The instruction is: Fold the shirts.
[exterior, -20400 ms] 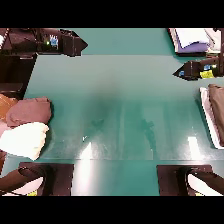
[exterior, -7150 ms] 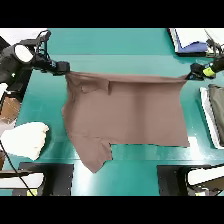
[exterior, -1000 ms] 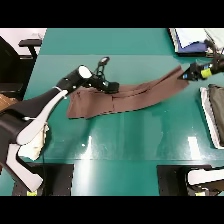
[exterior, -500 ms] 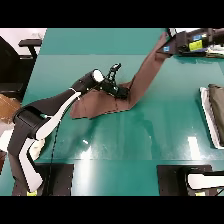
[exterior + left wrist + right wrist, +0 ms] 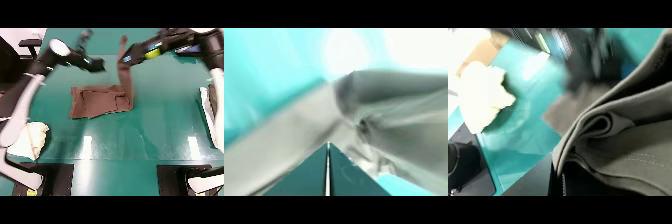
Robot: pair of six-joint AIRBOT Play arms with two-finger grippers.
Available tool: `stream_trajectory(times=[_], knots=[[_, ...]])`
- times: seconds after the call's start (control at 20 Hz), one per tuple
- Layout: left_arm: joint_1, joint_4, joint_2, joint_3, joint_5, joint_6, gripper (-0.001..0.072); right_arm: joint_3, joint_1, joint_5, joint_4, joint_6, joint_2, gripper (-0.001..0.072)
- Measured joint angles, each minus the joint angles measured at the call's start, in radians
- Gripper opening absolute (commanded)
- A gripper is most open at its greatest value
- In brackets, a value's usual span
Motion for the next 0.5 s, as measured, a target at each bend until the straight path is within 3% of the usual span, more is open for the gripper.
stream_trajectory(times=[0.05, 0.1, 0.15, 0.35, 0.5], knots=[[0.048, 0.027, 0.052, 0.001, -0.014, 0.000, 0.0024, 0.000, 0.052, -0.041, 0.001, -0.010, -0.028, 0.0186], [0.094, 0.052, 0.106, 0.002, -0.024, 0.002, 0.0024, 0.000, 0.101, -0.089, 0.003, -0.021, -0.055, 0.0386], [0.135, 0.073, 0.151, 0.002, -0.033, 0.003, 0.0024, 0.000, 0.149, -0.140, 0.003, -0.034, -0.083, 0.0466], [0.261, 0.124, 0.279, 0.002, -0.071, 0.005, 0.0024, 0.000, 0.243, -0.235, -0.023, -0.060, -0.146, 0.0426], [0.296, 0.139, 0.313, 0.001, -0.111, 0.007, 0.0024, -0.004, 0.209, -0.176, -0.111, -0.040, -0.149, 0.0426]])
